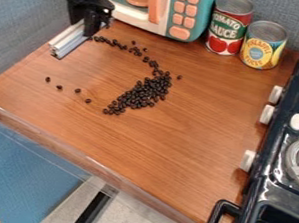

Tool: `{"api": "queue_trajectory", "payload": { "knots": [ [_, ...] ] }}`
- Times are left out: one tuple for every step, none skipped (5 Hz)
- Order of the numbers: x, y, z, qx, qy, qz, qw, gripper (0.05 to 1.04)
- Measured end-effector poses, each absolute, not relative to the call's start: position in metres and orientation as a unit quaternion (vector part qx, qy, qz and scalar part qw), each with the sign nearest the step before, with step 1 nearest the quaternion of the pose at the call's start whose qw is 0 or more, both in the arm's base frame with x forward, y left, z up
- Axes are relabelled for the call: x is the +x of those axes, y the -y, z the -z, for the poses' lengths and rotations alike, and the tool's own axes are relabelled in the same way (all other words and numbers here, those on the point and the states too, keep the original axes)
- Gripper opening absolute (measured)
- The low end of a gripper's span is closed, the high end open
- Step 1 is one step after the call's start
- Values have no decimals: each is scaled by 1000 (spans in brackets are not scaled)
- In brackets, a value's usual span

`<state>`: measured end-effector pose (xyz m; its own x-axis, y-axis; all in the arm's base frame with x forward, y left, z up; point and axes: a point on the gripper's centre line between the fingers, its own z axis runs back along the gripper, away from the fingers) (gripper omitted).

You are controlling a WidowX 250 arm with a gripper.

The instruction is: Sweep into pile

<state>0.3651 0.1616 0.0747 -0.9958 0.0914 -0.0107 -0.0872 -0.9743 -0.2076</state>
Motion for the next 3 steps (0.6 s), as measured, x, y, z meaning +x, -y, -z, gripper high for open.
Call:
{"api": "queue_trajectory", "payload": {
  "knots": [
    [368,-182,-70,0,117,-993,32,380],
    [371,-196,-55,31,133,-990,31,380],
    [371,-204,-47,49,154,-986,28,380]
  ]
}}
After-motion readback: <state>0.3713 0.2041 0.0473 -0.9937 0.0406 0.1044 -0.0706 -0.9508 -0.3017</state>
